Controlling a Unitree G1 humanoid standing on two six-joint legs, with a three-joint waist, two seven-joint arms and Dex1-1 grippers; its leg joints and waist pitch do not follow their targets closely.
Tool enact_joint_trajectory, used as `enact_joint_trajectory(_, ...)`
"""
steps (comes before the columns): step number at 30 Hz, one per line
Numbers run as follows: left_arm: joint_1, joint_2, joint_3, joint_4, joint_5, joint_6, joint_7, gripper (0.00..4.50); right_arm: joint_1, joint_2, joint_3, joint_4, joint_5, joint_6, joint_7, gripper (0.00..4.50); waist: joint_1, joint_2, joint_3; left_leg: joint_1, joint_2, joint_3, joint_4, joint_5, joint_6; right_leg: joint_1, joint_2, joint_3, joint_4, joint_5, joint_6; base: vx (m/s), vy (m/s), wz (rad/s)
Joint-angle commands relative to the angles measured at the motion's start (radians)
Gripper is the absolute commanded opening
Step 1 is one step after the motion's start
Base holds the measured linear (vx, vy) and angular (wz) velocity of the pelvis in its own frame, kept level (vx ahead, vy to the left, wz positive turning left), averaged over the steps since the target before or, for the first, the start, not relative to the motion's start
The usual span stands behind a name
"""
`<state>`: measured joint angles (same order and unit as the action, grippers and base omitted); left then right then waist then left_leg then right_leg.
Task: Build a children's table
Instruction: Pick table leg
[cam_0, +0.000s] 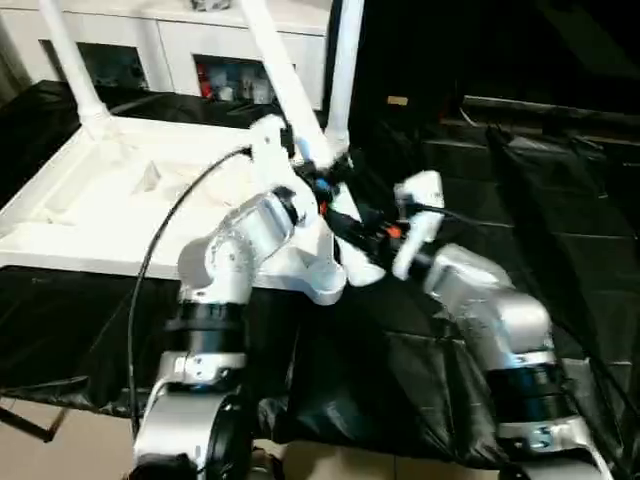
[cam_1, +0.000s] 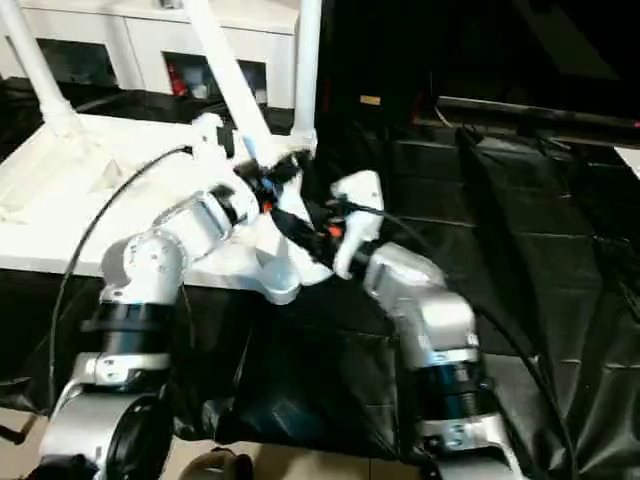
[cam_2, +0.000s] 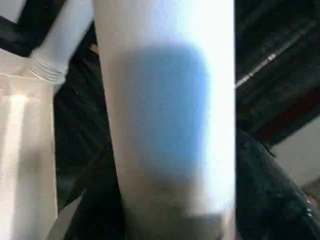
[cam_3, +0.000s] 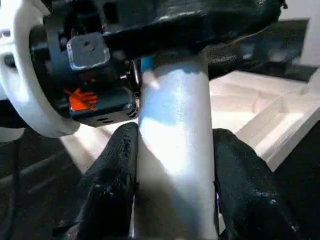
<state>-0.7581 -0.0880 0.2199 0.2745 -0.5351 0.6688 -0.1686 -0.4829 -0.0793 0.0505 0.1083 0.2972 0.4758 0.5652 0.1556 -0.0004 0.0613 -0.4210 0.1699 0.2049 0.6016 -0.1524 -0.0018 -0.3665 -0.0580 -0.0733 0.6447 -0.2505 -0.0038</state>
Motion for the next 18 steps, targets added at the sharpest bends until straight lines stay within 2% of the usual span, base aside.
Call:
enact_joint_trajectory(1, -0.01, -0.011, -0.018, -0.035, 0.008, -0.005, 0.01, 2.34, -0.017, 0.011, 0.026, -0.033, -0.018, -0.011, -0.017, 1.84, -0.006, 0.005, -0.075, 0.049, 0.084, -0.055, -0.079, -0.202, -0.064, 0.027, -0.119, 0.063, -0.08, 0.039, -0.153, 0.0, 0.0, 0.0)
enact_joint_trajectory(2, -0.005, -0.015, -0.021, -0.041, 0.011, -0.009, 0.013, 2.34, -0.016, 0.018, 0.039, -0.036, -0.026, -0.015, -0.022, 1.84, -0.007, 0.002, -0.074, 0.049, 0.084, -0.054, -0.08, -0.199, -0.063, 0.026, -0.117, 0.063, -0.081, 0.038, -0.151, 0.0, 0.0, 0.0)
enact_joint_trajectory(3, -0.003, -0.017, -0.022, -0.043, 0.012, -0.012, 0.015, 2.1, -0.014, 0.023, 0.048, -0.037, -0.032, -0.018, -0.025, 1.84, -0.008, 0.005, -0.073, 0.048, 0.085, -0.055, -0.081, -0.202, -0.061, 0.026, -0.118, 0.063, -0.082, 0.032, -0.152, 0.0, 0.0, 0.0)
enact_joint_trajectory(4, -0.003, -0.017, -0.022, -0.043, 0.012, -0.012, 0.015, 2.04, -0.014, 0.023, 0.048, -0.037, -0.032, -0.018, -0.025, 1.84, -0.008, 0.005, -0.073, 0.048, 0.085, -0.055, -0.081, -0.203, -0.062, 0.026, -0.117, 0.063, -0.082, 0.028, -0.15, 0.0, 0.0, 0.0)
enact_joint_trajectory(5, -0.004, -0.021, -0.018, -0.041, 0.015, -0.027, 0.022, 2.01, -0.014, 0.026, 0.058, -0.038, -0.038, -0.022, -0.029, 1.84, -0.011, 0.001, -0.073, 0.047, 0.084, -0.054, -0.082, -0.203, -0.062, 0.027, -0.116, 0.063, -0.082, 0.027, -0.15, 0.0, 0.0, 0.0)
enact_joint_trajectory(8, -0.011, -0.021, -0.012, -0.039, 0.006, -0.041, 0.013, 1.95, -0.017, 0.027, 0.076, -0.038, -0.036, -0.015, -0.023, 1.84, -0.013, 0.004, -0.073, 0.048, 0.084, -0.055, -0.081, -0.203, -0.06, 0.027, -0.116, 0.064, -0.082, 0.023, -0.149, 0.0, 0.0, 0.0)
enact_joint_trajectory(12, -0.004, 0.004, -0.041, -0.065, 0.0, -0.021, -0.043, 1.95, -0.025, 0.021, 0.06, -0.036, -0.011, 0.014, -0.003, 1.84, -0.014, 0.005, -0.073, 0.048, 0.083, -0.055, -0.08, -0.198, -0.054, 0.026, -0.116, 0.064, -0.082, 0.026, -0.151, 0.0, 0.0, 0.0)
enact_joint_trajectory(13, 0.008, 0.038, -0.078, -0.077, 0.015, -0.004, -0.092, 1.94, -0.031, 0.013, 0.044, -0.026, 0.001, 0.019, 0.007, 2.4, -0.014, 0.006, -0.073, 0.048, 0.083, -0.054, -0.08, -0.198, -0.056, 0.026, -0.116, 0.064, -0.081, 0.031, -0.153, 0.0, 0.0, 0.0)
enact_joint_trajectory(15, 0.013, 0.065, -0.094, -0.079, 0.007, 0.009, -0.147, 1.93, -0.035, -0.001, 0.029, -0.02, 0.021, 0.033, 0.032, 2.54, -0.013, 0.01, -0.074, 0.049, 0.083, -0.055, -0.08, -0.194, -0.057, 0.024, -0.115, 0.064, -0.079, 0.035, -0.147, 0.0, 0.0, 0.0)
enact_joint_trajectory(16, 0.014, 0.073, -0.098, -0.082, 0.002, 0.014, -0.166, 1.93, -0.035, -0.007, 0.027, -0.021, 0.029, 0.036, 0.046, 2.54, -0.013, 0.009, -0.074, 0.05, 0.083, -0.054, -0.08, -0.195, -0.059, 0.024, -0.113, 0.063, -0.078, 0.04, -0.147, 0.0, 0.0, 0.0)
enact_joint_trajectory(17, 0.017, 0.095, -0.112, -0.088, -0.013, 0.028, -0.221, 1.93, -0.034, -0.024, 0.018, -0.024, 0.053, 0.045, 0.084, 2.67, -0.013, 0.016, -0.074, 0.05, 0.083, -0.054, -0.08, -0.196, -0.062, 0.023, -0.113, 0.063, -0.077, 0.044, -0.149, 0.0, 0.0, 0.0)
enact_joint_trajectory(18, 0.02, 0.116, -0.126, -0.095, -0.027, 0.041, -0.274, 1.92, -0.033, -0.04, 0.011, -0.027, 0.076, 0.052, 0.12, 2.83, -0.011, 0.012, -0.075, 0.053, 0.082, -0.053, -0.079, -0.201, -0.061, 0.025, -0.112, 0.063, -0.078, 0.045, -0.15, 0.0, 0.0, 0.0)
